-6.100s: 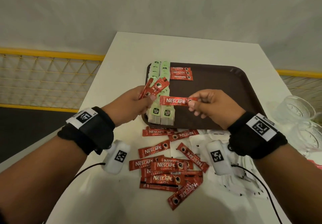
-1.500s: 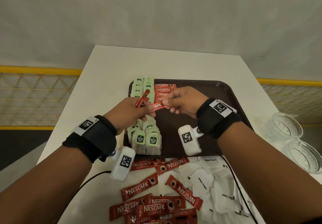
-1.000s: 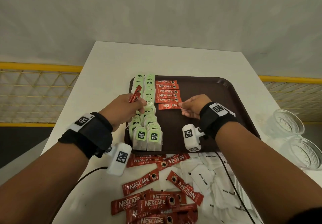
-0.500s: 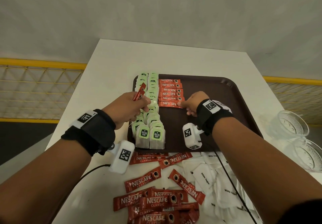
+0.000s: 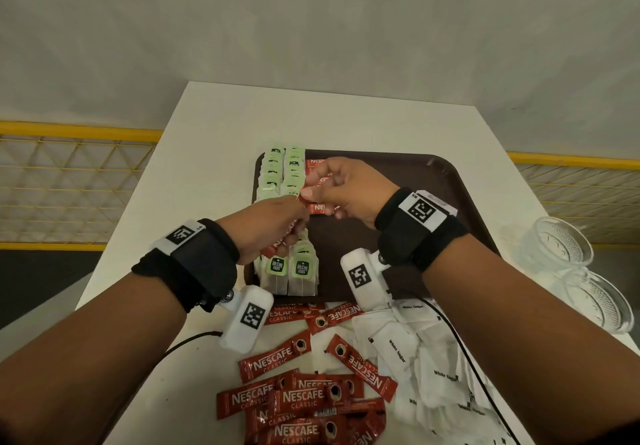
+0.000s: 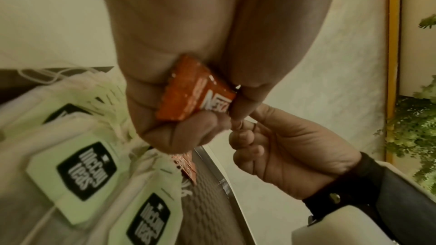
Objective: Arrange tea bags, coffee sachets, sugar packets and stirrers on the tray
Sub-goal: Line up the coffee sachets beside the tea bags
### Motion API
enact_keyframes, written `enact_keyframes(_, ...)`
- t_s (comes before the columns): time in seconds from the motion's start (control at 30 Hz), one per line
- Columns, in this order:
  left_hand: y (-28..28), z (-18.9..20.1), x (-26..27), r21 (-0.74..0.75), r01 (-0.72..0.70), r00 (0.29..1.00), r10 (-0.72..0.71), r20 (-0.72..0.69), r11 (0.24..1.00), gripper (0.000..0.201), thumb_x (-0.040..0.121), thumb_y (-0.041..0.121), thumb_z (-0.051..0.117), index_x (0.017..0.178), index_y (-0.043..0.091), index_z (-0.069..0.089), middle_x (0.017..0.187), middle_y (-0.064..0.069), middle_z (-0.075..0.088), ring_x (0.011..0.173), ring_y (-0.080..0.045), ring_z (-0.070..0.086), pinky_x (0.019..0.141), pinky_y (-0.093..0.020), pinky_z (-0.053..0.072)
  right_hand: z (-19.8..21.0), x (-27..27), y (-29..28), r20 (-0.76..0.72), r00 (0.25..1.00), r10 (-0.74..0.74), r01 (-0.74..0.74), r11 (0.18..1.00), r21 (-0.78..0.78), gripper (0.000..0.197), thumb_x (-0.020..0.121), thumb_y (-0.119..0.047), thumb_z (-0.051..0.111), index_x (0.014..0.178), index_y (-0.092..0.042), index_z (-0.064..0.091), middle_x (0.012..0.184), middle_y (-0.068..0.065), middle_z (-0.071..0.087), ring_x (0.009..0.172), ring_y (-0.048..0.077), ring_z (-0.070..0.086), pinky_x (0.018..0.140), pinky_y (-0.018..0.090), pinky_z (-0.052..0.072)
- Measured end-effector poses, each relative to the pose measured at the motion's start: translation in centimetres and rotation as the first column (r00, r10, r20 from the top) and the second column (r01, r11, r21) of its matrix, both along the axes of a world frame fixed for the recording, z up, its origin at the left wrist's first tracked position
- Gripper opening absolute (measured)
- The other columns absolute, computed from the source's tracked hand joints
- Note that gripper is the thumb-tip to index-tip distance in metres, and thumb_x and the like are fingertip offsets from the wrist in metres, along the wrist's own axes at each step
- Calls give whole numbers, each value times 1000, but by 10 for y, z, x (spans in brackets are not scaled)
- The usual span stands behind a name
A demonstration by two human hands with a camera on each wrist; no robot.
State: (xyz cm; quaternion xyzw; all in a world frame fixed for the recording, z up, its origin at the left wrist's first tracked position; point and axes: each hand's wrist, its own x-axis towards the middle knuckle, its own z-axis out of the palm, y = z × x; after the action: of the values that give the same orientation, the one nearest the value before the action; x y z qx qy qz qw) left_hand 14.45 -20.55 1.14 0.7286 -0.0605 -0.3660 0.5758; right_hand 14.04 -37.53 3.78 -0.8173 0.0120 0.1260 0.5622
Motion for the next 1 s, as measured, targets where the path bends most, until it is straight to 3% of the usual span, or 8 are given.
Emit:
enact_keyframes(0.13,3,-3,-5,-45,99,990,-93,110,994,21,104,25,46,99,7,56,75,-1,57,58,-9,49,52,-24,43,-1,-5,-5,-42,999,-1,3,999,34,23,85,-15,72,104,-9,60,75,7,60,57,10,54,48,21,44)
enact_keyframes(0.33,16,-2,-6,-48,124,981,-115,156,991,25,101,27,53,105,6,66,76,1,62,61,-8,55,54,-21,47,0,-11,-10,-2,1000,8,-8,1000,8,8,90,-6,65,85,-13,62,67,2,60,56,11,54,51,24,43)
enact_keyframes(0.47,20,0,-6,-42,150,981,-143,132,988,32,102,28,49,110,1,65,72,2,61,59,-7,52,52,-20,44,7,-15,-15,54,998,42,-44,998,34,13,88,-10,69,100,-12,64,75,-3,64,60,9,58,54,24,48)
enact_keyframes(0.53,19,2,-7,-29,187,973,-182,141,982,31,102,28,50,108,3,66,73,2,62,59,-8,52,53,-21,45,9,-16,-12,98,987,129,-126,991,-41,25,86,-15,71,110,-13,65,90,3,67,67,7,60,59,22,51)
enact_keyframes(0.6,17,4,-7,-6,215,965,-211,156,977,29,101,29,51,106,6,68,74,1,63,60,-8,53,54,-22,46,9,-16,-6,157,973,167,-154,983,-96,19,87,-16,70,105,-11,68,91,7,67,68,5,60,60,20,51)
enact_keyframes(0.7,17,5,-7,-1,206,962,-203,183,978,29,101,32,51,109,9,67,79,0,65,61,-8,54,55,-23,47,6,-14,-6,171,981,91,-84,995,-48,10,88,-11,68,96,-5,69,79,3,66,61,2,60,56,17,48)
enact_keyframes(0.83,25,6,-5,-2,112,959,-108,261,994,29,102,38,46,110,14,61,84,4,68,60,-5,52,54,-19,45,-2,-10,-23,93,991,-91,83,993,80,5,88,-6,67,90,-10,67,67,-2,67,56,8,61,51,18,47)
enact_keyframes(1.0,33,6,-2,-22,-35,937,40,347,999,31,104,29,46,105,2,61,71,12,69,49,-3,45,44,-15,38,-11,-16,-34,-73,980,-185,198,946,257,10,86,-2,67,96,-3,65,65,5,68,57,11,65,55,17,53)
